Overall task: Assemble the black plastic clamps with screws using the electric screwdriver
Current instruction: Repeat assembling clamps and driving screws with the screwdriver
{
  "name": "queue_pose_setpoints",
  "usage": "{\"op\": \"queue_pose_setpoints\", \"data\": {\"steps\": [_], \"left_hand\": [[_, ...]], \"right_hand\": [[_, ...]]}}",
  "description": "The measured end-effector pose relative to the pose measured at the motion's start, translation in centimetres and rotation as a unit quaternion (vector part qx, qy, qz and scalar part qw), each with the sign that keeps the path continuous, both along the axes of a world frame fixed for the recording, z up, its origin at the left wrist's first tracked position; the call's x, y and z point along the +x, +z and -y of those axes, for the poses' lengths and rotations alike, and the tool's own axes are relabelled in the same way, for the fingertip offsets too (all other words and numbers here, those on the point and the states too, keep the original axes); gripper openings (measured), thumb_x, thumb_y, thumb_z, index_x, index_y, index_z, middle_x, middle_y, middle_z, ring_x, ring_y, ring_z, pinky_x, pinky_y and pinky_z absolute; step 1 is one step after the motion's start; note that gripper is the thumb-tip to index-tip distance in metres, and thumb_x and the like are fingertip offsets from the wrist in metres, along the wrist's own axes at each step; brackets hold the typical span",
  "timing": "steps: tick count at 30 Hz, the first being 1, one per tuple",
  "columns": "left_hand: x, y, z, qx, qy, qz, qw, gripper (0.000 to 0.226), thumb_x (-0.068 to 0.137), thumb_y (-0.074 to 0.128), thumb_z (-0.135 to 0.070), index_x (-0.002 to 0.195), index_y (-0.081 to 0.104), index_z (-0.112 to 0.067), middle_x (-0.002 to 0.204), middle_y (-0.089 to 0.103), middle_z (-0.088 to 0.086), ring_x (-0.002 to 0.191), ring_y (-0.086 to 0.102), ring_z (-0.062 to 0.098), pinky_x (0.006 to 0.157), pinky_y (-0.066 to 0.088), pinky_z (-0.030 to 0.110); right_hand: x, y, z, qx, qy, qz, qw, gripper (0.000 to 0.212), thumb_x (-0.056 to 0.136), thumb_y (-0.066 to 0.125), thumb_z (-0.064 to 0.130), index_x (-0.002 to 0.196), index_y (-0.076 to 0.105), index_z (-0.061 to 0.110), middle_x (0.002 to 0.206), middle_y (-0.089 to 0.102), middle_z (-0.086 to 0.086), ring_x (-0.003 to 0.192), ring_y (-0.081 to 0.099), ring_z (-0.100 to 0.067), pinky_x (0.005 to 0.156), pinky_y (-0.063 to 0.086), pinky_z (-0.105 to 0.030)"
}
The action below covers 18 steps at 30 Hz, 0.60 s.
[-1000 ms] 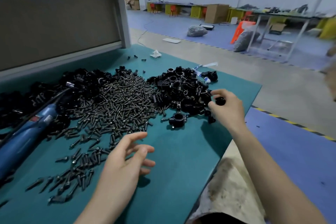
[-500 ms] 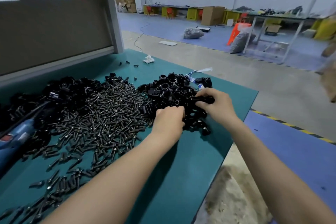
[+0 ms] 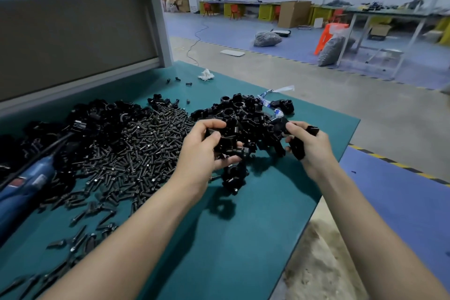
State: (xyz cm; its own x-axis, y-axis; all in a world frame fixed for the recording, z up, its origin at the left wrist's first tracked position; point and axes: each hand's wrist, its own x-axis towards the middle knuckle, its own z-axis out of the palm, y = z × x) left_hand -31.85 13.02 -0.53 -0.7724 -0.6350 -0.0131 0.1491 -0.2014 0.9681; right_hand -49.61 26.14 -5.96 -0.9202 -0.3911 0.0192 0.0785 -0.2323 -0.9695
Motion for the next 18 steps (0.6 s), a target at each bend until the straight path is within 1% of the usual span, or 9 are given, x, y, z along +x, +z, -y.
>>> {"op": "queue_pose_setpoints", "data": {"steps": [3,4,6,8,9,11,13,15,18], "left_hand": [[0.7,-0.2,-0.1,0.053,0.007,-0.008,0.999,0.029,0.103,0.033,-0.002,0.101,0.059,-0.013,0.098,0.056,0.012,0.071,0.071,0.023,0.051,0.057,0.028],[0.8,-0.3,-0.2,0.062,0.006,-0.009,0.998,0.029,0.103,0.033,-0.001,0.102,0.06,-0.012,0.095,0.053,0.012,0.07,0.07,0.024,0.054,0.059,0.03],[1.0,-0.7,-0.4,0.035,-0.003,-0.001,0.999,0.032,0.103,0.032,0.0,0.1,0.062,-0.011,0.094,0.051,0.011,0.073,0.067,0.026,0.062,0.061,0.033],[1.1,-1.4,-0.6,-0.115,-0.001,0.044,0.992,0.037,0.102,0.035,0.001,0.092,0.066,-0.018,0.101,0.053,0.005,0.08,0.067,0.021,0.072,0.059,0.034],[1.1,-1.8,-0.9,-0.209,0.004,0.067,0.976,0.038,0.101,0.038,0.0,0.09,0.067,-0.022,0.105,0.053,0.002,0.081,0.066,0.014,0.076,0.057,0.03],[1.2,-2.6,-1.4,-0.361,0.006,0.083,0.929,0.033,0.097,0.046,0.001,0.093,0.069,-0.023,0.109,0.049,-0.005,0.077,0.059,0.004,0.075,0.051,0.018],[1.1,-3.6,-1.6,-0.471,0.006,0.078,0.879,0.028,0.094,0.048,0.004,0.1,0.069,-0.015,0.113,0.045,-0.003,0.089,0.053,0.004,0.082,0.045,0.015],[1.1,-4.6,-1.7,-0.535,-0.006,0.1,0.839,0.027,0.093,0.05,0.002,0.107,0.067,-0.013,0.121,0.044,0.001,0.104,0.048,0.013,0.092,0.042,0.025],[1.3,-5.4,-2.0,-0.541,0.002,0.154,0.827,0.035,0.09,0.056,-0.006,0.118,0.063,-0.025,0.135,0.042,-0.002,0.127,0.035,0.018,0.106,0.031,0.036]], "right_hand": [[0.7,0.0,-0.3,-0.013,0.05,-0.012,0.999,0.014,0.082,0.069,0.015,0.071,0.075,0.02,0.067,0.061,-0.004,0.06,0.054,-0.019,0.059,0.04,-0.034],[1.0,0.2,-0.4,-0.024,0.066,-0.014,0.997,0.007,0.077,0.07,0.018,0.073,0.075,0.019,0.069,0.062,-0.005,0.063,0.054,-0.02,0.058,0.04,-0.033],[1.7,0.6,-0.4,-0.055,0.095,-0.023,0.994,0.009,0.072,0.069,0.02,0.08,0.074,0.018,0.072,0.064,-0.005,0.066,0.055,-0.018,0.054,0.044,-0.028],[2.5,1.0,-0.4,-0.087,0.134,-0.023,0.987,0.012,0.073,0.065,0.018,0.08,0.075,0.022,0.074,0.065,-0.002,0.066,0.058,-0.015,0.053,0.046,-0.026],[2.9,1.2,-0.3,-0.107,0.159,-0.017,0.981,0.016,0.074,0.063,0.016,0.078,0.076,0.025,0.075,0.066,-0.001,0.065,0.059,-0.014,0.053,0.047,-0.025],[3.8,1.5,0.0,-0.139,0.2,-0.001,0.97,0.017,0.074,0.064,0.016,0.078,0.076,0.027,0.077,0.066,0.0,0.066,0.06,-0.014,0.053,0.048,-0.025],[4.7,1.7,0.3,-0.159,0.224,0.016,0.961,0.014,0.066,0.075,0.022,0.079,0.076,0.027,0.079,0.067,-0.001,0.066,0.061,-0.014,0.054,0.049,-0.025],[5.3,1.6,0.7,-0.174,0.241,0.036,0.954,0.025,0.057,0.084,0.026,0.08,0.076,0.026,0.082,0.068,-0.003,0.068,0.062,-0.015,0.053,0.049,-0.024],[6.2,1.1,1.0,-0.197,0.234,0.089,0.948,0.012,0.067,0.073,0.023,0.078,0.075,0.025,0.084,0.069,-0.004,0.072,0.059,-0.017,0.05,0.047,-0.023]]}}
